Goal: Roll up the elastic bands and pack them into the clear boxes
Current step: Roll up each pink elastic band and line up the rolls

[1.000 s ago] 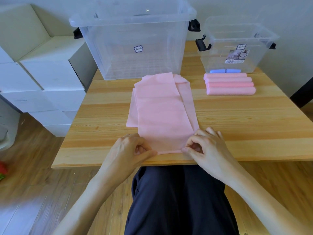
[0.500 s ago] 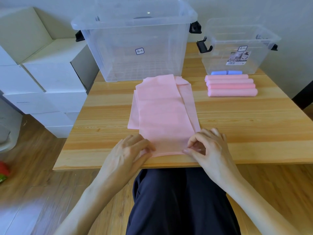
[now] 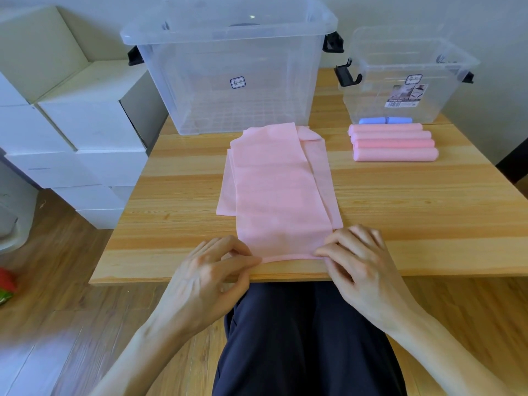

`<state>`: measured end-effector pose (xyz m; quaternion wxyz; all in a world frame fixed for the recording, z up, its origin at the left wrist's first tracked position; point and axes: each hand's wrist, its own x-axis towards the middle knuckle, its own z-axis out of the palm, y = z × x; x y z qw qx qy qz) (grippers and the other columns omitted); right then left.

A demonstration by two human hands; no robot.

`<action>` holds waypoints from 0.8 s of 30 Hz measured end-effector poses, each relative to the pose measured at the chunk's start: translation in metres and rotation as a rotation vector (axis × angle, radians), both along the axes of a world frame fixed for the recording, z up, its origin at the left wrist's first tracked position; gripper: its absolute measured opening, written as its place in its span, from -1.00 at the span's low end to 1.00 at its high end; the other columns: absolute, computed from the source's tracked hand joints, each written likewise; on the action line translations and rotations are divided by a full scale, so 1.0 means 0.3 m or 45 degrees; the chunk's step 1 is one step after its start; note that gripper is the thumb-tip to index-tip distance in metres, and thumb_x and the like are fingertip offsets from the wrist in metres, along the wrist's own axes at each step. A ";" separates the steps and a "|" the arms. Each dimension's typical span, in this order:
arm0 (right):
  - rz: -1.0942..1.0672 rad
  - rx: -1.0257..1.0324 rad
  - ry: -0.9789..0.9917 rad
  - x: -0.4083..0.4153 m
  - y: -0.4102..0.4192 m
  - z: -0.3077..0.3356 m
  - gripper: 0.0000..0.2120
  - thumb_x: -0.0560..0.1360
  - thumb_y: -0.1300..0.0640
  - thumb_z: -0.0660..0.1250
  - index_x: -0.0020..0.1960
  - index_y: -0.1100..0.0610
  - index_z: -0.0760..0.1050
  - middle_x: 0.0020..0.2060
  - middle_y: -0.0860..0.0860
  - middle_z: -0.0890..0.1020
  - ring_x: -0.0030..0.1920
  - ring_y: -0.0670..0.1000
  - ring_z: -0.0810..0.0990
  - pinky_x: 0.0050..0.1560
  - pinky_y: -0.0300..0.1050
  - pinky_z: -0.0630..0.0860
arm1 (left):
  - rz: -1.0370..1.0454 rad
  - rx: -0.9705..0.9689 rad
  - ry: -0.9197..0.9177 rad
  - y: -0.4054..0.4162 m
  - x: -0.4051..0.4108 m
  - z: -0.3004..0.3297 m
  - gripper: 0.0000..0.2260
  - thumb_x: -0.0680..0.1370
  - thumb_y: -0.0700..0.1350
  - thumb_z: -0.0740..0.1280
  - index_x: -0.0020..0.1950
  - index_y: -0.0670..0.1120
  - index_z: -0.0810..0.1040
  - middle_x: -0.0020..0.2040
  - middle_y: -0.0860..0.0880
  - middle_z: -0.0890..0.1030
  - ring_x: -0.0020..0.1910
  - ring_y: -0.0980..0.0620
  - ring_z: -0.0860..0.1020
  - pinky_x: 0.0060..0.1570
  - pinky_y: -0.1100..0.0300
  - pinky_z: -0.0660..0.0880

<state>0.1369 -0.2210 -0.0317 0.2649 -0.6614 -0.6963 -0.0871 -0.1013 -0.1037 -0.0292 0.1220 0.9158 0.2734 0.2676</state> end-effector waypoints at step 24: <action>-0.051 -0.423 0.402 0.021 0.046 0.079 -0.86 0.49 -0.05 0.42 -0.20 -0.03 0.58 -0.26 -0.14 0.59 0.05 -0.23 0.33 0.11 -0.37 0.17 | 0.030 -0.364 0.143 0.028 0.005 0.055 -0.92 0.57 0.02 0.36 -0.13 0.14 0.59 -0.17 0.21 0.54 -0.07 0.18 0.52 -0.04 0.18 0.46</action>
